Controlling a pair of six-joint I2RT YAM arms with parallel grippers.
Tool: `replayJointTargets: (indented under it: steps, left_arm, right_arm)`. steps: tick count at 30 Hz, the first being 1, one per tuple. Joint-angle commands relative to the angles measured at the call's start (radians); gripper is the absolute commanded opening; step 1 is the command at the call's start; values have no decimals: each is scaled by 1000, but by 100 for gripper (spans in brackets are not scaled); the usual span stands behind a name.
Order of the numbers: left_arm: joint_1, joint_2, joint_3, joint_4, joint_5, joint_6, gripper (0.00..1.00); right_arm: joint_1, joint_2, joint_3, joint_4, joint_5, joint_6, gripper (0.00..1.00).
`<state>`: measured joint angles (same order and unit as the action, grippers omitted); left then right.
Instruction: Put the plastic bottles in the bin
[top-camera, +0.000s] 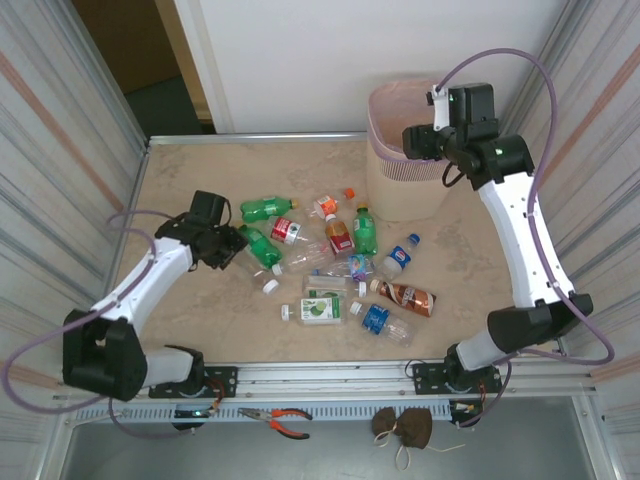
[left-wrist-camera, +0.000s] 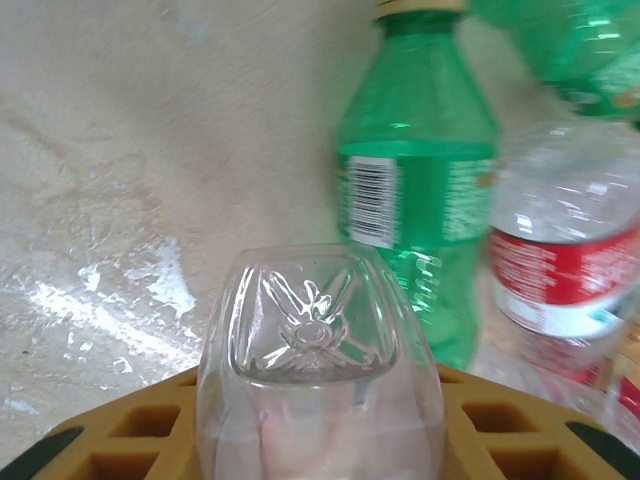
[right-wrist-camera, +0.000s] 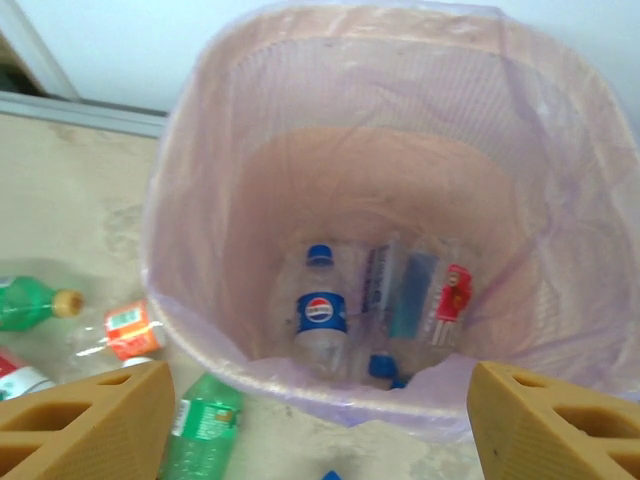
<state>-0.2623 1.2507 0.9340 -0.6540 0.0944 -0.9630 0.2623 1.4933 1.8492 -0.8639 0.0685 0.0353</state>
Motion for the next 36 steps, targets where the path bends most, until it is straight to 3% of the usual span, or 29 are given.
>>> replayJointTargets:
  steps: [1,10,18,24,36]
  left_arm:
    - [9,-106,-15,82,23,133,40]
    - [20,-288,-18,339,162,255,36]
    - [21,-309,8,558,313,269,35]
    - [22,-280,62,583,347,253,35]
    - [21,-255,68,616,382,218,34]
  right_arm:
    - [7,-80,-77,105,-124,57,76]
    - [79,-249,-360,415,-366,144,75]
    - [299,-268,-457,549,-328,140,76]
    - [465,-204,-458,610,-290,117,78]
    - [603,-14,-357,652,-284,150,87]
